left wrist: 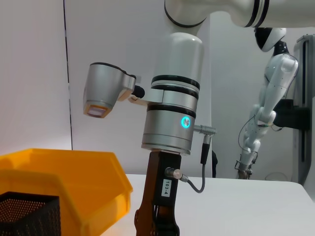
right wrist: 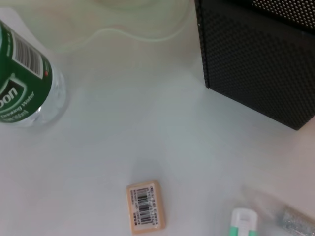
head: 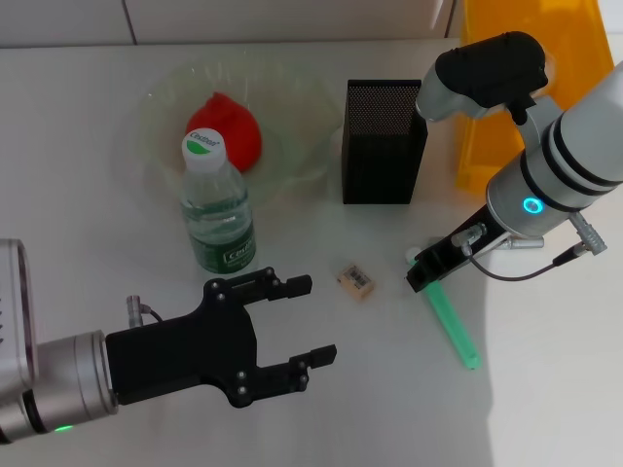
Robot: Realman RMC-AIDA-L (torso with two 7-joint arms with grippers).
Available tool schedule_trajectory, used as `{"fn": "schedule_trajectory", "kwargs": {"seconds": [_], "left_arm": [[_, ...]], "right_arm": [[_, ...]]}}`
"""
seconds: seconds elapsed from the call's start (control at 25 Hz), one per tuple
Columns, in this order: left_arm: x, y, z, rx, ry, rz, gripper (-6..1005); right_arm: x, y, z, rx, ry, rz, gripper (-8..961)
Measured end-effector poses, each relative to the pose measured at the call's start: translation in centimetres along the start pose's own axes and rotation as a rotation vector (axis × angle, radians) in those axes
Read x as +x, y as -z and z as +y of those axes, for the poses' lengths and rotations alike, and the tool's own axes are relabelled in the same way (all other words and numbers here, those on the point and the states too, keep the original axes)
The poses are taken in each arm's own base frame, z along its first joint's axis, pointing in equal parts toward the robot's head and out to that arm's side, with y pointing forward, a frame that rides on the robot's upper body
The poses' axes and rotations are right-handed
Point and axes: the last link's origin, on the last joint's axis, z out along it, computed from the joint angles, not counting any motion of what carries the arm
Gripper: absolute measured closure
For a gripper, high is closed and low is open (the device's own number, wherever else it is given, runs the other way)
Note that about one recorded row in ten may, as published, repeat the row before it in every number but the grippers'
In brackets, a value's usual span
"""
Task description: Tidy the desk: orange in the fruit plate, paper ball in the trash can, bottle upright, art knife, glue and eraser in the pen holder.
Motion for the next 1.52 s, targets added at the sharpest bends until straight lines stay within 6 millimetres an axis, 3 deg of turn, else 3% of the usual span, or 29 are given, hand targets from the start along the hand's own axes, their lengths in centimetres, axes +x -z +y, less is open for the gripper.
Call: {"fn": "schedule_trajectory", "kwargs": {"seconds": [0.2, 0.84, 0.92, 1.28, 1.48, 1.52], "left_arm": [[0.0, 0.0, 0.0, -0.001, -0.002, 0.001, 297], [0.1, 0.1, -0.2, 0.005, -0.005, 0.001, 298], [0.1, 0.1, -0.3, 0.007, -0.006, 0.002, 298], [0.3, 0.0, -0.5, 0.007, -0.012, 0.005, 298], [0.3, -0.1, -0.5, 0.007, -0.014, 0.007, 298], [0.4, -0.1, -0.5, 0.007, -0.015, 0.009, 298]], "right_arm": [[0.0, -0.2, -0.1, 0.0, -0.006, 0.015, 633], [-0.4, -0.4, -0.1, 0.014, 0.014, 0.029, 689], [-0.4, -0.4, -0.2, 0.015, 0.015, 0.03, 784], [-0.5, -0.2, -0.2, 0.012, 0.027, 0.024, 781], [-0.7, 1.5, 0.0, -0.001, 0.045, -0.025, 781], [-0.8, 2.6, -0.3, -0.015, 0.046, -0.052, 781]]}}
